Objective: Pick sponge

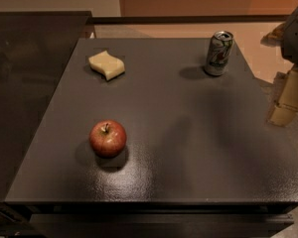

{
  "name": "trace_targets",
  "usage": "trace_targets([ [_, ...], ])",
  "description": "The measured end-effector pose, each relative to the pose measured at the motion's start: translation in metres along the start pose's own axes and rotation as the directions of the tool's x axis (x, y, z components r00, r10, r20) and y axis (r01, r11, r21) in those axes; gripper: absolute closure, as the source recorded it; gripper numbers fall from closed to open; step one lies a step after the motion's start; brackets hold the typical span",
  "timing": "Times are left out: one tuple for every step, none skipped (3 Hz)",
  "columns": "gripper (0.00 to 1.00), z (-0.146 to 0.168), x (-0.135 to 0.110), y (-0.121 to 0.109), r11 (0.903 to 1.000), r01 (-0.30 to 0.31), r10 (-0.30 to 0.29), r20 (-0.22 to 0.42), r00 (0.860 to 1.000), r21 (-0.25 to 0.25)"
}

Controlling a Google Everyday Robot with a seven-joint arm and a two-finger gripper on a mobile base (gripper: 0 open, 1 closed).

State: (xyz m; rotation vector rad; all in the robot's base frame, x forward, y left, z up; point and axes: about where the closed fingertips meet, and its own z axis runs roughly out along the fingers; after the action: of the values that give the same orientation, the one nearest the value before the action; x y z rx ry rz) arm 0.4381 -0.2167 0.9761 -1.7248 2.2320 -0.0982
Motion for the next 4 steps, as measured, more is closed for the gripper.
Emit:
trace_targets([
  [0.0, 0.002, -0.01, -0.008, 0.9999, -0.002, 0.001, 0.014, 1.0, 0.017],
  [0.0, 0.013, -0.041, -0.021, 0.9994, 0.023, -0.024, 0.05, 0.998, 0.025],
  [0.0, 0.029, -0.074, -0.037, 0.9991, 0.021, -0.024, 0.095, 0.995, 0.036],
  [0.0, 0.048, -0.112, -0.055, 0.9992, 0.004, -0.01, 0.136, 0.991, 0.039],
])
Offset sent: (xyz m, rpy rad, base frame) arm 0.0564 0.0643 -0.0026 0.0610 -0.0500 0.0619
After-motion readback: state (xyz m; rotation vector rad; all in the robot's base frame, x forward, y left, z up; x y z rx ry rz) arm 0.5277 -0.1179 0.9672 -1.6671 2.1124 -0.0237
